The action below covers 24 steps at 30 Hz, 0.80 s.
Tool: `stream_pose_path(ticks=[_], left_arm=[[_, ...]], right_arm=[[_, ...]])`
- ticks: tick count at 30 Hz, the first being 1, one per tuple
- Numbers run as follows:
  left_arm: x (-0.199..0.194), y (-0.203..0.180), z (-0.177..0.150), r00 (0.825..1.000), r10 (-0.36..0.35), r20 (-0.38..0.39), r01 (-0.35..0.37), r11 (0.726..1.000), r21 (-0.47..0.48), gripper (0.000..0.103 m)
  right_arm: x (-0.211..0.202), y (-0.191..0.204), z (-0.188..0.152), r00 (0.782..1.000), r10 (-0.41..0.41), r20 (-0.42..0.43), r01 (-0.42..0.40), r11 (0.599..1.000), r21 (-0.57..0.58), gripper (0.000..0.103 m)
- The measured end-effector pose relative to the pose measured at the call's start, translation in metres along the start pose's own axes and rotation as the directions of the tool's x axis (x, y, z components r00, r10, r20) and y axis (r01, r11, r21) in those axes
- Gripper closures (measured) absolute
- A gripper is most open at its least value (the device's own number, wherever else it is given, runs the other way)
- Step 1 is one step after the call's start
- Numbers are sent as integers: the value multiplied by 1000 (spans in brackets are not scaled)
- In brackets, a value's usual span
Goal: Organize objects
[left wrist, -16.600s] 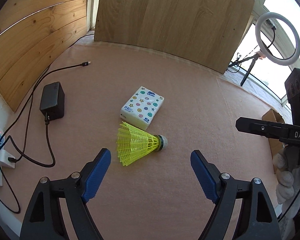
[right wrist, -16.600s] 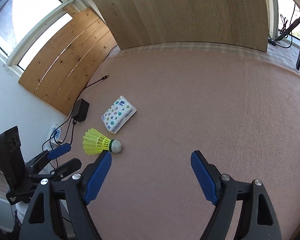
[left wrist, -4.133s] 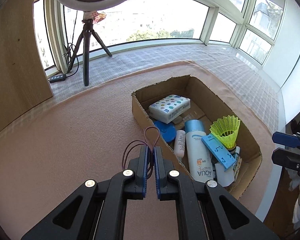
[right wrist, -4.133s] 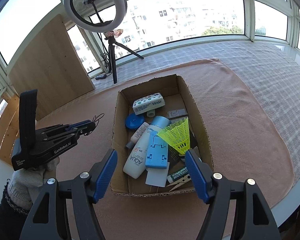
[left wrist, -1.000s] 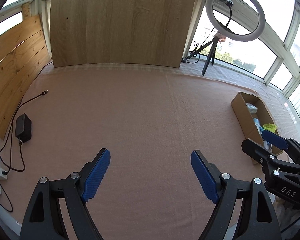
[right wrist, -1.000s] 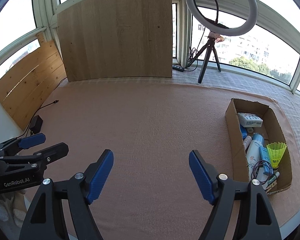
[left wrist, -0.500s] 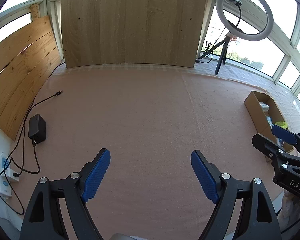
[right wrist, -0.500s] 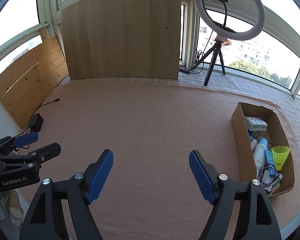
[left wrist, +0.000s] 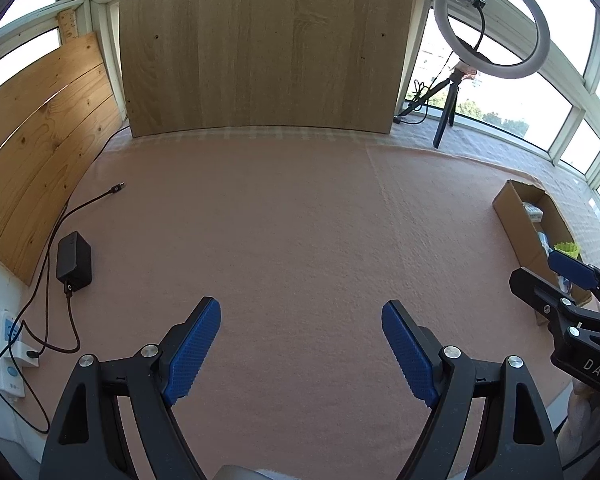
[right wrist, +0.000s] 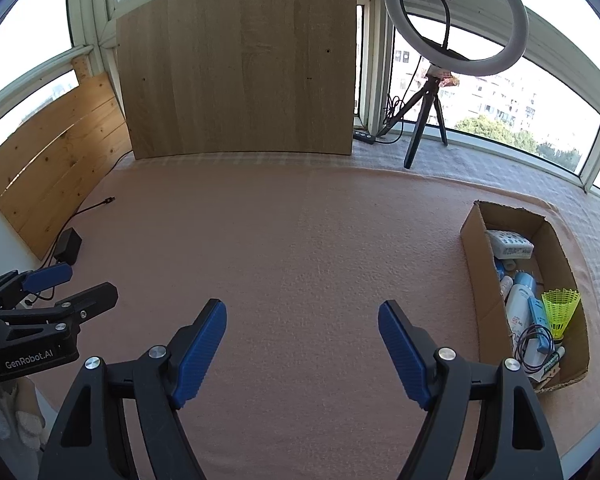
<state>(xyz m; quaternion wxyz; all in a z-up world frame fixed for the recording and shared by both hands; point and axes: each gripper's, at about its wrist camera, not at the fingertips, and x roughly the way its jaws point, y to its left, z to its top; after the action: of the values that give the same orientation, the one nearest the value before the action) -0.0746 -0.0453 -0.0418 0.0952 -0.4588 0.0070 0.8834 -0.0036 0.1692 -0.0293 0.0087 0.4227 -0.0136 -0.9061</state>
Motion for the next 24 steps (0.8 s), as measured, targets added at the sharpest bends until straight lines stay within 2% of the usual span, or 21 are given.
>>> stream_pose_path(ticks=[24], left_arm=[[10, -4, 0, 1000, -6, -22, 7, 1000, 12, 17]], right_arm=[[5, -6, -1, 1000, -2, -12, 2, 1000, 10, 28]])
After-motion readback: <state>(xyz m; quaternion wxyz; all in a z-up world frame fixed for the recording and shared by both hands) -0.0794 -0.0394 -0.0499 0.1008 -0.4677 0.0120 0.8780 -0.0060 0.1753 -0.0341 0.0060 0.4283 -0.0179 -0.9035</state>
